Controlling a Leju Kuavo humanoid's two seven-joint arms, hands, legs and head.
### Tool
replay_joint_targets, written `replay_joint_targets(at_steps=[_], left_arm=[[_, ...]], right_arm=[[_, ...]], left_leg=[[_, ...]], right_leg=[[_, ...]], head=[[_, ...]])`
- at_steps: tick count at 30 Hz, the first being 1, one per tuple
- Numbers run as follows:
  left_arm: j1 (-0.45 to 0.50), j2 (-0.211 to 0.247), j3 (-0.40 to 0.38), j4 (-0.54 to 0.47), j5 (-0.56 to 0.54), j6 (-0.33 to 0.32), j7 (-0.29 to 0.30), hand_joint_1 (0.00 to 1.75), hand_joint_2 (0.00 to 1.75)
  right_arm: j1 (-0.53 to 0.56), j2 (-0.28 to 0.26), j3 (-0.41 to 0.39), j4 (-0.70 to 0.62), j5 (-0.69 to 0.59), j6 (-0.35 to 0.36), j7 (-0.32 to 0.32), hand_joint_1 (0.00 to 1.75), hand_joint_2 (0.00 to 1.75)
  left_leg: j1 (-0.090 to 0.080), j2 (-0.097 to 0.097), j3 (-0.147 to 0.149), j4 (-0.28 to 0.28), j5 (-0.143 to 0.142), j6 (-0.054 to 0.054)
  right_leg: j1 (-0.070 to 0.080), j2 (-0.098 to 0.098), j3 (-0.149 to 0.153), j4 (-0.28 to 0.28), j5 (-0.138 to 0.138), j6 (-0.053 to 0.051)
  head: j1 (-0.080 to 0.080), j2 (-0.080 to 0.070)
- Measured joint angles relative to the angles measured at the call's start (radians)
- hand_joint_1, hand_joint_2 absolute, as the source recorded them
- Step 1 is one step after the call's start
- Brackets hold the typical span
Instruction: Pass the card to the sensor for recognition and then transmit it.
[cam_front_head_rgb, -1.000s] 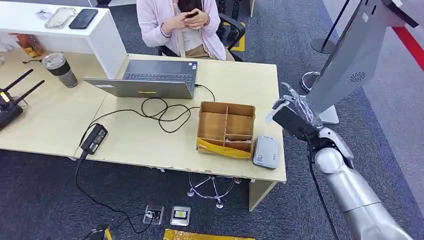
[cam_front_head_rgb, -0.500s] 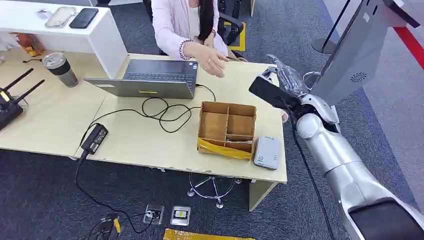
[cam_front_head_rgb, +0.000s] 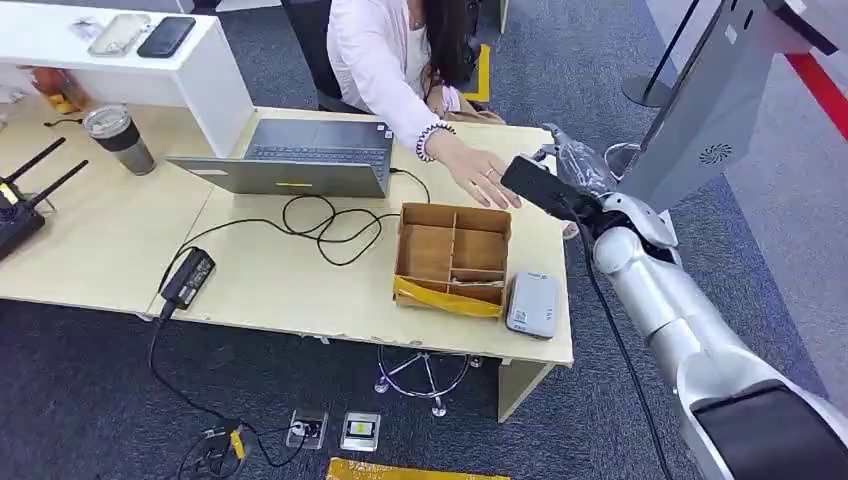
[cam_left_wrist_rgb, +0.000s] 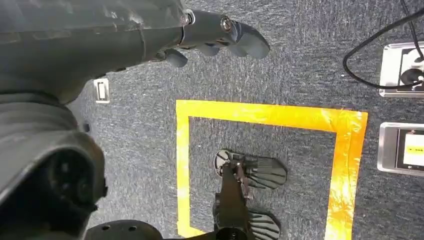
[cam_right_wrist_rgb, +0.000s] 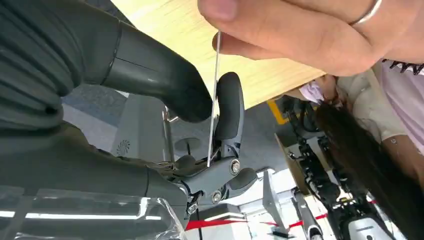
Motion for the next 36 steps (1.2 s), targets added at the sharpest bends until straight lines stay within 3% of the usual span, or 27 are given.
replay_joint_targets(at_steps=[1,2,3,15,16,28,36], left_arm=[[0.0,0.0,0.0,0.0,0.0,0.0,0.004,0.0,0.0],[0.0,0.0,0.0,0.0,0.0,-0.002,0.007,0.0,0.0],[0.0,0.0,0.0,0.0,0.0,-0.003,0.009,0.0,0.0],[-0.002,0.002,-0.003,0.0,0.004,-0.011,0.028,0.0,0.0],[-0.002,0.002,-0.003,0.0,0.007,-0.011,0.028,0.0,0.0],[0.027,0.014,-0.002,0.0,0.057,-0.011,0.018,0.0,0.0],[0.059,0.023,0.0,0.0,0.087,-0.01,-0.007,0.0,0.0]], right_arm=[[0.0,0.0,0.0,0.006,0.002,-0.003,-0.003,1.75,1.75],[0.0,0.002,0.0,0.011,0.003,-0.007,-0.007,0.02,1.75],[0.0,0.003,0.0,0.016,0.006,-0.009,-0.011,0.0,0.0],[0.0,0.023,0.0,0.04,0.026,-0.045,-0.06,0.0,0.0],[0.0,0.022,-0.001,0.04,0.027,-0.05,-0.061,0.0,1.75],[0.017,-0.046,-0.03,0.011,0.069,-0.077,-0.057,0.0,1.75],[0.15,-0.105,-0.045,-0.201,0.081,-0.015,0.068,0.0,1.75]], left_leg=[[0.0,0.0,0.0,0.0,0.0,0.0],[0.0,0.0,0.0,0.0,0.0,0.0],[0.0,0.0,0.0,0.0,0.0,0.0],[0.0,0.0,0.0,0.0,0.0,0.0],[0.0,0.0,0.0,0.0,0.0,0.0],[0.0,0.0,0.0,0.0,0.0,0.0],[0.0,0.001,0.001,0.0,0.0,0.0]], right_leg=[[0.0,0.0,0.0,0.0,0.0,0.0],[0.0,0.0,0.0,0.0,0.0,0.0],[0.0,0.0,0.0,0.0,0.0,0.0],[0.0,0.0,0.0,0.0,0.0,0.0],[0.0,0.0,0.0,0.0,0.0,0.0],[0.0,0.0,0.0,0.0,0.0,0.0],[0.0,0.0,0.0,0.0,0.0,0.0]], head=[[0.0,0.0],[0.0,0.0],[0.0,0.0],[0.0,0.0],[0.0,0.0],[0.0,0.0],[0.0,0.0]])
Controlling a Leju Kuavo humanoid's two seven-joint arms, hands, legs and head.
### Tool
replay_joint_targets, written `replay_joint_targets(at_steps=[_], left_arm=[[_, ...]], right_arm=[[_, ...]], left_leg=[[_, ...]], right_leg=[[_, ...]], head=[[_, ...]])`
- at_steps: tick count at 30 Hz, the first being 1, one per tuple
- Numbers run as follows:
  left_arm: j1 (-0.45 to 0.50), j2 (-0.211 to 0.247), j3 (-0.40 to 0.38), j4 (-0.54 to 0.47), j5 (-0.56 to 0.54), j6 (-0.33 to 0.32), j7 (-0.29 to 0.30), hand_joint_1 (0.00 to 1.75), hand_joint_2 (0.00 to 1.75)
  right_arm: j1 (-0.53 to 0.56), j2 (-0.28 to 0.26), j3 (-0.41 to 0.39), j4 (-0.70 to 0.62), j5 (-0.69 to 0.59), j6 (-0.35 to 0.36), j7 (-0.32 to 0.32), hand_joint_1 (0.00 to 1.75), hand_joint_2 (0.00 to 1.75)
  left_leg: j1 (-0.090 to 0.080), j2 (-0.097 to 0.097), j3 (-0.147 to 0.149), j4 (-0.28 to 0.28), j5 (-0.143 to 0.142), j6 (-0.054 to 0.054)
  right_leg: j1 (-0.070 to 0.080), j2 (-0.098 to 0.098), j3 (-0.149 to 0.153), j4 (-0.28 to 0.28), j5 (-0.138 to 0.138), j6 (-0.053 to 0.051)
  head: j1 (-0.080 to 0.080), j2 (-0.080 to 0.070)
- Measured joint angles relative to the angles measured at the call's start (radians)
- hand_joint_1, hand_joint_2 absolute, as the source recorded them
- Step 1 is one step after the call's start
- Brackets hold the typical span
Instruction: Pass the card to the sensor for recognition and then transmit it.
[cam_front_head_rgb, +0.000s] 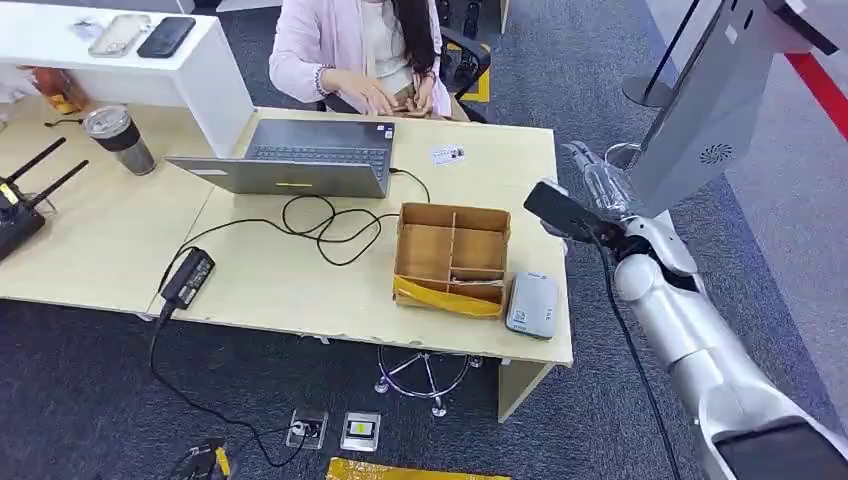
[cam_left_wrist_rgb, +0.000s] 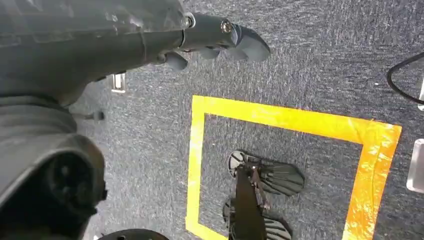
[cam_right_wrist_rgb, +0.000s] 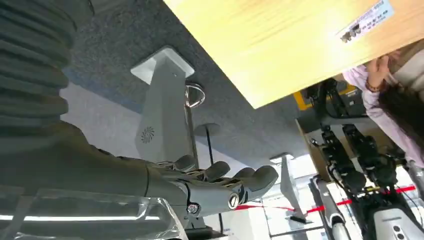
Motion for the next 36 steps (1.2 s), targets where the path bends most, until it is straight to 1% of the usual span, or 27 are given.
replay_joint_targets(at_steps=[8,13,20,25,27,29,31,36], left_arm=[[0.021,0.003,0.004,0.0,0.011,0.01,-0.022,0.0,0.0],[0.026,0.004,0.004,0.0,0.011,0.015,-0.028,0.0,0.0],[0.031,0.003,0.004,0.0,0.011,0.017,-0.031,0.0,0.0],[0.033,0.003,0.004,0.0,0.019,0.027,-0.031,0.0,0.0],[0.033,0.003,0.005,0.0,0.022,0.035,-0.031,0.0,0.0],[0.033,0.003,0.005,0.0,0.028,0.043,-0.029,0.0,0.0],[0.033,0.001,0.006,0.0,0.032,0.054,-0.027,0.0,0.0],[0.032,-0.006,0.013,0.0,0.033,0.075,-0.027,0.0,0.0]], right_arm=[[0.133,-0.047,-0.015,-0.252,0.001,0.035,0.079,0.0,1.75],[0.199,-0.079,-0.02,-0.383,-0.009,0.043,0.1,0.0,1.75],[0.25,-0.114,-0.032,-0.513,-0.016,0.061,0.125,0.0,1.75],[0.318,-0.137,-0.039,-0.634,-0.034,0.092,0.196,0.0,1.75],[0.352,-0.14,-0.039,-0.683,-0.036,0.093,0.221,0.0,1.75],[0.388,-0.14,-0.037,-0.726,-0.024,0.082,0.243,0.0,1.75],[0.423,-0.139,-0.029,-0.751,0.003,0.056,0.254,0.0,1.75],[0.483,-0.119,0.001,-0.76,0.118,-0.096,0.255,0.0,1.75]], left_leg=[[0.0,0.0,0.0,0.0,0.0,0.0],[0.0,0.0,0.0,0.0,0.0,0.0],[0.0,0.0,0.0,0.0,0.0,0.0],[0.0,0.0,0.0,0.0,0.0,-0.001],[0.0,0.0,0.0,0.0,-0.001,-0.001],[0.0,0.0,0.0,0.0,-0.001,-0.001],[0.0,0.0,0.0,0.0,-0.001,-0.001],[0.0,0.0,0.0,-0.001,-0.001,-0.001]], right_leg=[[0.0,0.0,0.0,0.0,0.0,0.0],[0.0,0.0,0.0,0.0,0.0,0.0],[0.0,0.0,0.0,0.0,0.0,0.0],[0.0,0.0,0.0,0.0,0.0,0.0],[0.0,0.0,0.0,0.0,0.0,0.0],[0.0,0.0,0.0,0.0,0.0,0.0],[0.0,0.0,0.0,0.0,0.0,0.0],[0.0,0.0,0.0,0.0,0.0,0.0]], head=[[0.0,0.0],[0.0,0.0],[0.0,0.0],[0.0,0.0],[0.0,0.0],[0.0,0.0],[0.0,0.0],[0.0,0.0]])
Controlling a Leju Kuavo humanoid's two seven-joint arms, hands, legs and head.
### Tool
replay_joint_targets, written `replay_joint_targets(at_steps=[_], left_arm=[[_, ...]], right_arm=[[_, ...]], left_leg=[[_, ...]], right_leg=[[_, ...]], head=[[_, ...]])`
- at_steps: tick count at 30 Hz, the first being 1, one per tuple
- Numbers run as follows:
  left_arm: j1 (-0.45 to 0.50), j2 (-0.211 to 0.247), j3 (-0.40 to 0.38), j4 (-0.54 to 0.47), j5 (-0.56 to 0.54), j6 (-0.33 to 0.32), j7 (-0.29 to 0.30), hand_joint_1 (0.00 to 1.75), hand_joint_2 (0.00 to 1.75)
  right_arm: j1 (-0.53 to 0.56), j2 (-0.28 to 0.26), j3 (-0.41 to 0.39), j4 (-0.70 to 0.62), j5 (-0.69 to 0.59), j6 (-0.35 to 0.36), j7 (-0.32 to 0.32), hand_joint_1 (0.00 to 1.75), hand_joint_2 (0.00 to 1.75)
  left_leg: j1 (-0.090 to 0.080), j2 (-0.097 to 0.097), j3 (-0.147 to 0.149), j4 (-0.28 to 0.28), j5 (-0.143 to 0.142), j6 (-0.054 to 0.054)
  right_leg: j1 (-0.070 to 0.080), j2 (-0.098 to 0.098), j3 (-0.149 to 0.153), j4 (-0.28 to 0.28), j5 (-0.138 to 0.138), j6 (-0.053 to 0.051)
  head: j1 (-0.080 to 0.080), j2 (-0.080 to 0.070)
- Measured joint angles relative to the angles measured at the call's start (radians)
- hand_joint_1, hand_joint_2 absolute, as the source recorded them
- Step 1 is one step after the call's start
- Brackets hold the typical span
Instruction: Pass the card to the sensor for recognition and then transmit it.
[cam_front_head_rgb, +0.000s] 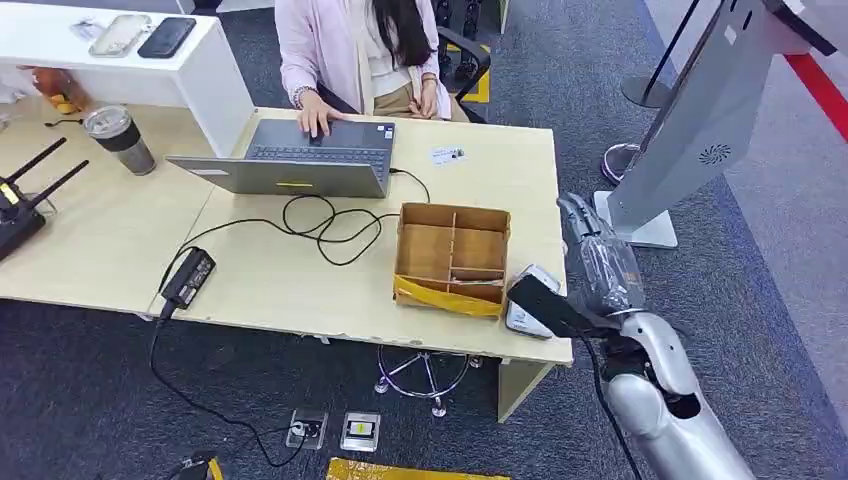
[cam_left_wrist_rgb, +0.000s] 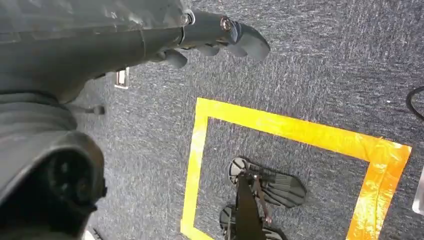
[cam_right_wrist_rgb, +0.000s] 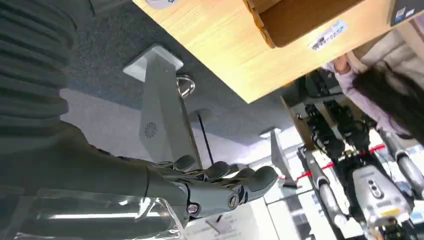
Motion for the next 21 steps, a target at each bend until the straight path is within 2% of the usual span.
replay_joint_targets(at_steps=[4,10,15,21], left_arm=[[0.0,-0.006,0.009,0.0,-0.001,0.012,0.0,0.0,0.0],[-0.001,-0.01,0.011,0.0,-0.003,0.012,0.0,0.0,0.0],[-0.001,-0.01,0.012,0.0,-0.006,0.009,0.0,0.0,0.0],[-0.001,-0.01,0.012,0.0,-0.015,-0.004,0.0,0.0,0.0]], right_arm=[[0.034,0.028,0.027,0.0,0.057,-0.069,0.0,0.0,1.75],[0.06,0.069,0.063,0.01,0.133,-0.098,0.022,0.0,1.75],[0.06,0.087,0.081,0.022,0.194,-0.089,0.035,0.0,1.75],[0.057,0.114,0.099,0.04,0.248,-0.02,0.044,0.0,1.75]], left_leg=[[0.0,0.0,0.0,0.0,0.0,0.0],[0.0,0.0,0.0,0.0,0.0,0.0],[0.0,0.0,0.0,0.0,0.0,0.0],[0.0,0.0,0.0,0.0,0.0,0.0]], right_leg=[[0.0,0.0,0.0,0.0,0.0,0.0],[0.0,0.0,0.0,0.0,0.0,0.0],[0.0,0.0,0.0,0.0,0.0,0.0],[0.0,0.0,0.0,0.0,0.0,0.0]], head=[[0.0,0.0],[0.0,0.0],[0.0,0.0],[0.0,0.0]])
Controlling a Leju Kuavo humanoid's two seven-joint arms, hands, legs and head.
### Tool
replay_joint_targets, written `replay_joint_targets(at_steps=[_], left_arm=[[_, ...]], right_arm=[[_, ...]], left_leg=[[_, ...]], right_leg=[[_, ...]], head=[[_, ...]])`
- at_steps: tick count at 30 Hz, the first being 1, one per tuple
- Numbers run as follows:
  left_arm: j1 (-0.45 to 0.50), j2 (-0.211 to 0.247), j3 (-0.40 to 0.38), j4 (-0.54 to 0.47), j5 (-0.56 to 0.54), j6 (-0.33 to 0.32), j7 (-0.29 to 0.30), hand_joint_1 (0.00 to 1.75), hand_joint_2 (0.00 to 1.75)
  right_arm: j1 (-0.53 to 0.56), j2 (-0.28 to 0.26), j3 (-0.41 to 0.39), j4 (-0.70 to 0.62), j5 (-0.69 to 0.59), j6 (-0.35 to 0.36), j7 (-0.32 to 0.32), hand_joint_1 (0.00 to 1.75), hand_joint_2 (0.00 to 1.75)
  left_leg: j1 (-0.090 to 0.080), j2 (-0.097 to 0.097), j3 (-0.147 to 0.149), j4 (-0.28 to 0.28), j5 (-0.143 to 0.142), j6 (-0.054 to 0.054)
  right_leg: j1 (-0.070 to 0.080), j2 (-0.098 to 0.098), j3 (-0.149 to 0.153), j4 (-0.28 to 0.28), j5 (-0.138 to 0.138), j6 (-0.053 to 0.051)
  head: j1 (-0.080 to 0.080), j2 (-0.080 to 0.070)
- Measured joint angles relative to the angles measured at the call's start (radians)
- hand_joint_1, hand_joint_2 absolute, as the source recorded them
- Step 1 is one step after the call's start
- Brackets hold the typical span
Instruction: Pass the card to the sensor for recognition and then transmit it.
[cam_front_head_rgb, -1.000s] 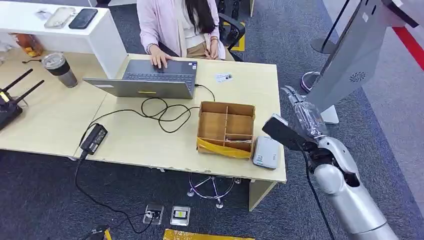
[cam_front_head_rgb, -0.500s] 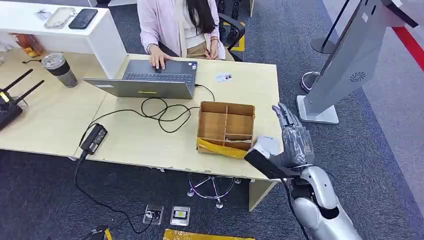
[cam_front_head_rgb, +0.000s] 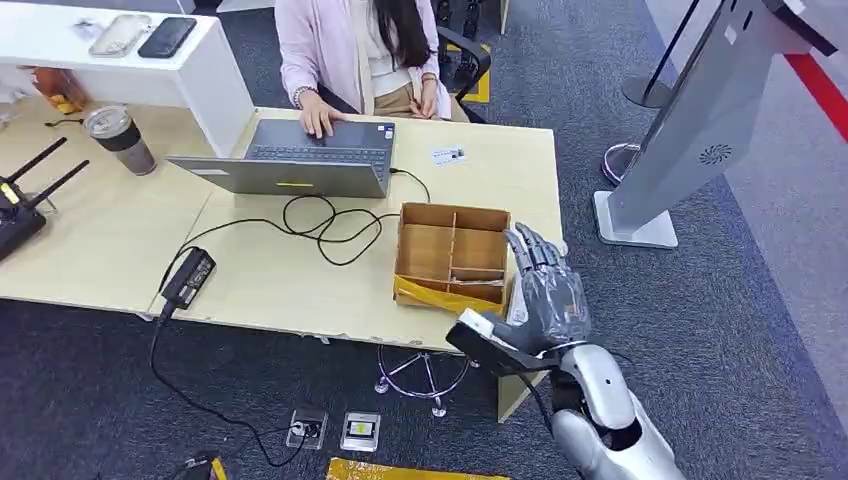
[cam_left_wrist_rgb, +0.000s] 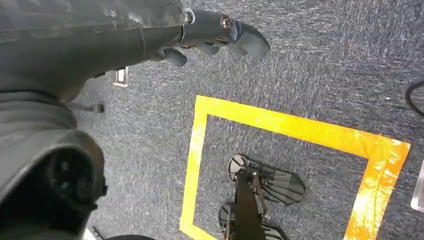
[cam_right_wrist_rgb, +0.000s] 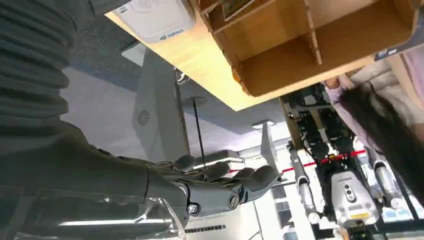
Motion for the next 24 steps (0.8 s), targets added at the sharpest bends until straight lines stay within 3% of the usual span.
replay_joint_targets(at_steps=[24], left_arm=[[-0.001,0.0,0.0,0.0,-0.019,-0.022,-0.003,0.0,0.0]], right_arm=[[-0.071,0.138,0.035,0.158,0.158,0.053,0.006,0.0,1.75]], left_leg=[[0.0,0.0,0.0,0.0,0.0,0.0]], right_leg=[[0.0,0.0,0.0,0.0,0.0,0.0]], head=[[0.0,0.0]])
